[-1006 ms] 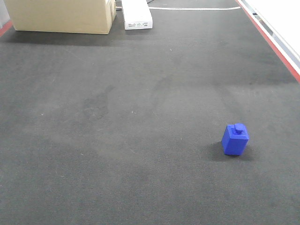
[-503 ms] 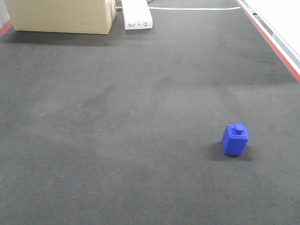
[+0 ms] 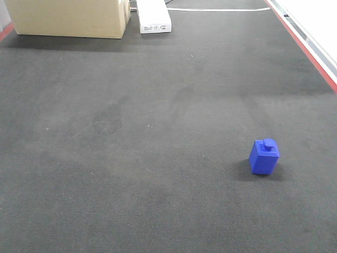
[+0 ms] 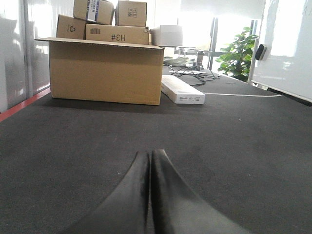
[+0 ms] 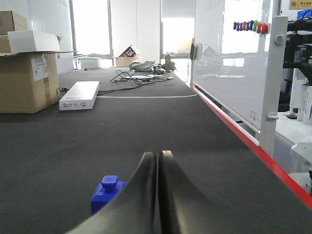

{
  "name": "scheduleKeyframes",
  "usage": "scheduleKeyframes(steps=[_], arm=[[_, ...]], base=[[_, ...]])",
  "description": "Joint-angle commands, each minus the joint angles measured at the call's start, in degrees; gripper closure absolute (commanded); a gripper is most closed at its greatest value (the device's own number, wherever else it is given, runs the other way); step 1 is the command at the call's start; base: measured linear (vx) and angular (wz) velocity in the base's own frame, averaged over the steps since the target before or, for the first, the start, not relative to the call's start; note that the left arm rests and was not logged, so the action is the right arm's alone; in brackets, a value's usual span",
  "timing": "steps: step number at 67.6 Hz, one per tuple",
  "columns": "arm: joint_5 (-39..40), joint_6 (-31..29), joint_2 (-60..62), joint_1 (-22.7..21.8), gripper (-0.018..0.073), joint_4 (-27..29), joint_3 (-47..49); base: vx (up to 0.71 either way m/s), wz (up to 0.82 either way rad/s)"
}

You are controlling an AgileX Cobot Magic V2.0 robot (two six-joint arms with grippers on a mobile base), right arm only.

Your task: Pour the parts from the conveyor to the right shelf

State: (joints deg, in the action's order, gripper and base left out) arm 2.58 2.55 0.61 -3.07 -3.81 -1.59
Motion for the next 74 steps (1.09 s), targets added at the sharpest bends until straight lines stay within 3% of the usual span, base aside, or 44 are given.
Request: scheduleKeyframes(steps=[1,14,29,39,49,74], arm=[[4.4,-0.1,0.5,-0.2,0.0568,-0.2,1.9],[-2.6,-0.2,-1.5,-0.2,0.0568,-0.2,12.4],[-11.5,-1.4,-11.9,-0.2,0.0568,-0.5,22.5],[-15.6,-3.9,-18.8,-0.2,0.0568,0.3,23.9],[-17.4,-3.7,-23.8,-0.2,0.0568,5.9,23.8],[-19.2,-3.4,-26.5,-0.2,0.0555,5.7,24.0]], base=[[0.0,0.0],[0.0,0.0],[0.0,0.0],[0.0,0.0],[0.0,0.0],[0.0,0.0]])
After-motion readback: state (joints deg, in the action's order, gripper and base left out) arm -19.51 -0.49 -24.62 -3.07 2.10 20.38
